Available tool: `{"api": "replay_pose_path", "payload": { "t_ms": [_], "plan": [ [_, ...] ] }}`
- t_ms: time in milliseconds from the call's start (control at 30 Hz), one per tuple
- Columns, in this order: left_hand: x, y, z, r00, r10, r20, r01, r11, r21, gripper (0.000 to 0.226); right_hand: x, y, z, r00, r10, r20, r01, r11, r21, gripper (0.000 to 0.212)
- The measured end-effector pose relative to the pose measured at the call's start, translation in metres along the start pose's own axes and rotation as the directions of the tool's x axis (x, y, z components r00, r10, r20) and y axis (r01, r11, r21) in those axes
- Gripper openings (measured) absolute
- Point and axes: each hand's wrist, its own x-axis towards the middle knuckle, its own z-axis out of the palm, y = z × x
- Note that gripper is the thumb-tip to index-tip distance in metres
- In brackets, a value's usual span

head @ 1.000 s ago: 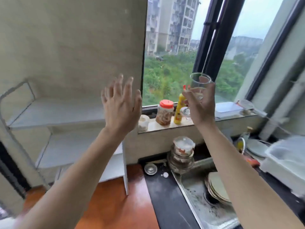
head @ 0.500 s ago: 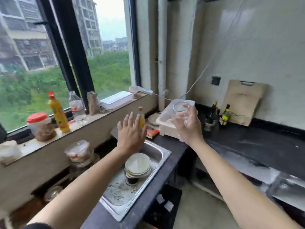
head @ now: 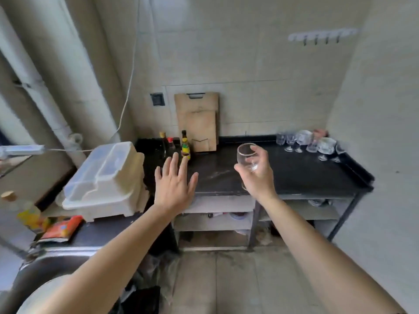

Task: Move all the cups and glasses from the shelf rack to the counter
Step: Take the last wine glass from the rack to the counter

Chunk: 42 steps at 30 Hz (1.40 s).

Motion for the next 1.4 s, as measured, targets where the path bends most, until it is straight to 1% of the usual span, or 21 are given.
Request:
{"api": "replay_pose_path", "payload": {
  "t_ms": [133, 267, 367, 500, 567, 667, 733, 867, 967, 1000, 1100, 1233, 1333, 1400],
  "plan": [
    [0.088, 0.060, 0.054, 0.993, 0.114, 0.022, -0.111, 0.987, -0.117, 0.070, 0.069, 0.036, -0.043, 0.991, 0.043, -0.131, -0.053, 0.996, -0.077, 0.062],
    [0.175, 0.131, 0.089, 0.960, 0.278, 0.034, -0.266, 0.942, -0.204, 0.068, 0.129, 0.052, -0.100, 0.960, 0.050, -0.275, -0.096, 0.983, -0.156, 0.059],
    [0.227, 0.190, 0.113, 0.921, 0.387, 0.046, -0.366, 0.900, -0.236, 0.068, 0.158, 0.065, -0.148, 0.913, 0.054, -0.405, -0.135, 0.975, -0.174, 0.057],
    [0.263, 0.267, 0.150, 0.863, 0.500, 0.070, -0.465, 0.841, -0.277, 0.068, 0.183, 0.098, -0.209, 0.836, 0.095, -0.541, -0.217, 0.962, -0.166, 0.059],
    [0.276, 0.303, 0.173, 0.832, 0.546, 0.100, -0.505, 0.818, -0.275, 0.069, 0.197, 0.122, -0.237, 0.795, 0.114, -0.596, -0.247, 0.958, -0.145, 0.063],
    [0.297, 0.351, 0.210, 0.799, 0.584, 0.139, -0.541, 0.801, -0.255, 0.069, 0.225, 0.161, -0.274, 0.757, 0.152, -0.635, -0.271, 0.958, -0.093, 0.065],
    [0.312, 0.380, 0.234, 0.797, 0.581, 0.166, -0.539, 0.808, -0.239, 0.068, 0.251, 0.189, -0.297, 0.758, 0.169, -0.630, -0.279, 0.957, -0.079, 0.066],
    [0.347, 0.427, 0.269, 0.813, 0.527, 0.248, -0.489, 0.849, -0.201, 0.068, 0.315, 0.234, -0.332, 0.788, 0.220, -0.575, -0.309, 0.949, -0.061, 0.066],
    [0.379, 0.451, 0.286, 0.839, 0.481, 0.254, -0.455, 0.876, -0.157, 0.069, 0.369, 0.253, -0.351, 0.841, 0.226, -0.492, -0.300, 0.951, -0.074, 0.069],
    [0.389, 0.457, 0.291, 0.847, 0.467, 0.254, -0.442, 0.884, -0.151, 0.069, 0.386, 0.258, -0.354, 0.856, 0.226, -0.466, -0.294, 0.952, -0.079, 0.067],
    [0.410, 0.465, 0.308, 0.868, 0.421, 0.262, -0.395, 0.907, -0.147, 0.067, 0.432, 0.273, -0.354, 0.895, 0.215, -0.391, -0.264, 0.962, -0.075, 0.054],
    [0.435, 0.466, 0.344, 0.880, 0.374, 0.292, -0.346, 0.927, -0.147, 0.066, 0.481, 0.297, -0.343, 0.927, 0.209, -0.310, -0.261, 0.956, -0.135, 0.050],
    [0.452, 0.464, 0.382, 0.871, 0.342, 0.353, -0.315, 0.940, -0.135, 0.067, 0.510, 0.324, -0.331, 0.950, 0.149, -0.275, -0.214, 0.951, -0.223, 0.044],
    [0.461, 0.465, 0.411, 0.852, 0.334, 0.404, -0.304, 0.942, -0.140, 0.068, 0.525, 0.347, -0.322, 0.946, 0.156, -0.285, -0.232, 0.938, -0.256, 0.048]
  ]
}}
